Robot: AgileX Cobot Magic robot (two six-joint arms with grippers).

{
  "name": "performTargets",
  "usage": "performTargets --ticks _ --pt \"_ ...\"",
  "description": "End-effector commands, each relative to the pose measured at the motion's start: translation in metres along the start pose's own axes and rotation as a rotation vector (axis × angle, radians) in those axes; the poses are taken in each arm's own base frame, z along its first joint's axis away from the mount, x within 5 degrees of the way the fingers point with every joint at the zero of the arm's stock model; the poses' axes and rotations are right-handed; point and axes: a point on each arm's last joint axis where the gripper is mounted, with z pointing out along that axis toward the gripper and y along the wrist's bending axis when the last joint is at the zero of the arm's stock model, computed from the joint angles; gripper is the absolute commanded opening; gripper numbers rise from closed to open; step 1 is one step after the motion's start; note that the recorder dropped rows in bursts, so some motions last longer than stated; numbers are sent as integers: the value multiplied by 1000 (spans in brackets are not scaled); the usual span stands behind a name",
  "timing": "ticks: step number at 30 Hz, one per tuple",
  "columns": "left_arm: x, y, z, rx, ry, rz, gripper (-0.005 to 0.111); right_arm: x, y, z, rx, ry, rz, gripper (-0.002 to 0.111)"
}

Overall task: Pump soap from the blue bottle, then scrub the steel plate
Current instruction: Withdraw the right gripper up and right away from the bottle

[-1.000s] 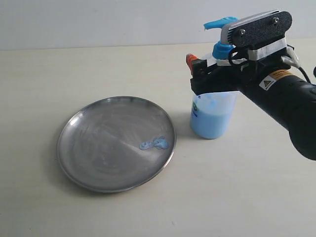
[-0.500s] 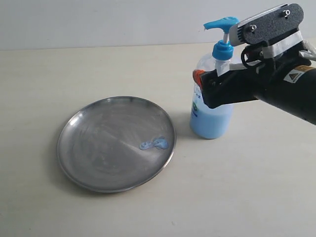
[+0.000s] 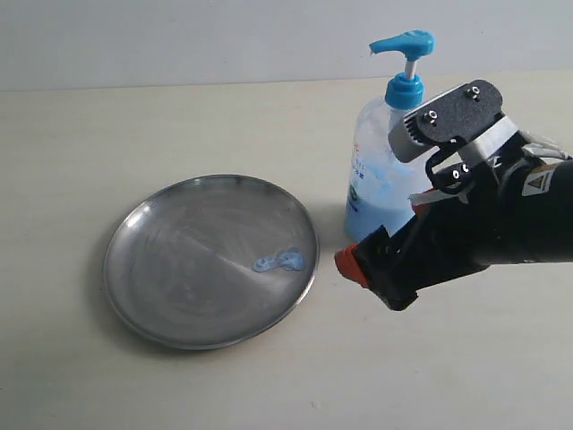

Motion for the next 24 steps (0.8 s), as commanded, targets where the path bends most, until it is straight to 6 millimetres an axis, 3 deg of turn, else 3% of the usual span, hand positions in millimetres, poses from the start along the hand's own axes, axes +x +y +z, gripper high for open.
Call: performTargets --ticks 1,6,10,16,24 --pt "-1 1 -1 -7 -18 5 0 -12 3 -8 -29 60 46 100" --pt "-1 1 -1 -7 -18 5 0 -25 -2 -22 49 187 30 99" --pt "1 1 0 -9 -19 4 0 -38 -9 -37 137 271 -5 89" --pt "8 3 3 -23 -30 5 0 -53 -11 -51 172 279 -36 55" --pt "17 4 6 -36 -30 35 0 -54 -12 -56 186 268 -56 12"
